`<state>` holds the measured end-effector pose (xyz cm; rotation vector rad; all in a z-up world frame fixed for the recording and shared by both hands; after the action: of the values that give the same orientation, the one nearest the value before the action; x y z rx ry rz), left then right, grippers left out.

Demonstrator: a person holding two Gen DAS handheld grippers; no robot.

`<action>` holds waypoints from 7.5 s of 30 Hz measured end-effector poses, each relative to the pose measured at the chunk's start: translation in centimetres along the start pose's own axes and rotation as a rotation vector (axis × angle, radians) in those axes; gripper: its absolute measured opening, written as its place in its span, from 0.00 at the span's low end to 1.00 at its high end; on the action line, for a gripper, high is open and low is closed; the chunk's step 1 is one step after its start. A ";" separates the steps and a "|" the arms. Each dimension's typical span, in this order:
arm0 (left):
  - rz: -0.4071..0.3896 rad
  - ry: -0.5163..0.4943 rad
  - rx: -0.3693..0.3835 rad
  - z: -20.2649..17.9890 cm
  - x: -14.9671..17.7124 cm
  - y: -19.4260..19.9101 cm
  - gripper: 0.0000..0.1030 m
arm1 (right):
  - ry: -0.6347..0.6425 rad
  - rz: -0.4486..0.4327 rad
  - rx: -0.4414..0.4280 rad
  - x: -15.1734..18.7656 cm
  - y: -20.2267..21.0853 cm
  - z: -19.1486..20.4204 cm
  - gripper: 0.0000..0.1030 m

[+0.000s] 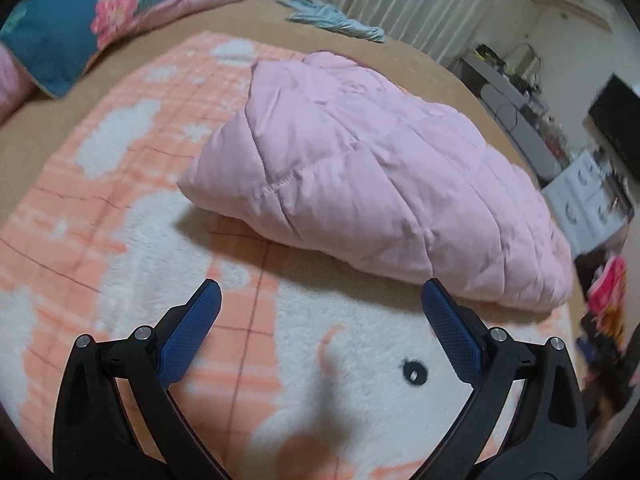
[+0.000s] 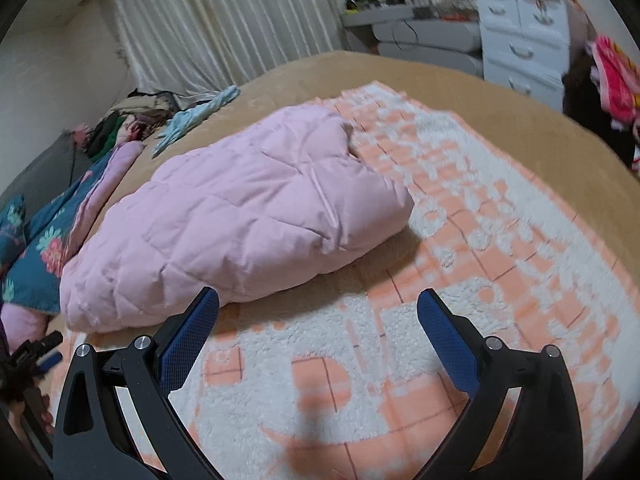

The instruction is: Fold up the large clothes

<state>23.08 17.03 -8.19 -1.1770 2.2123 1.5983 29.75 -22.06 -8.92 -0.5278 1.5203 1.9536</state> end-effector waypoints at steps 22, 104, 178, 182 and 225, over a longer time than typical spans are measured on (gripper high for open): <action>-0.009 0.484 0.244 4.4 -4.7 -8.6 0.92 | -0.186 0.104 -0.077 -3.0 -8.6 -0.6 0.96; -0.147 -0.130 0.026 -1.9 2.5 6.6 0.32 | 0.278 -0.088 -0.164 2.0 6.1 3.0 0.31; -0.233 -0.288 0.077 -7.5 12.1 19.6 0.91 | 0.354 -0.297 -0.090 10.9 25.3 4.5 0.96; -0.214 -0.325 0.082 -8.6 13.6 19.0 0.91 | 0.387 -0.284 -0.103 12.8 25.7 5.7 0.96; -0.151 -0.389 0.045 -9.9 17.1 17.3 0.91 | 0.436 -0.230 -0.138 16.5 24.5 8.0 0.96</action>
<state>2.80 2.07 -0.87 -0.9037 1.8589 1.5518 1.51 -14.78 0.46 -1.1976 1.4969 1.8471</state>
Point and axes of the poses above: each gripper's, at about its wrist camera, not at the fingertips, and y roughly against the way its jaws point, z to its left, x to its underside, the point moved 5 cm from there along -y, roughly the way its jaws point, and after that the axes turned 6 degrees about x, right-handed, at the moved point
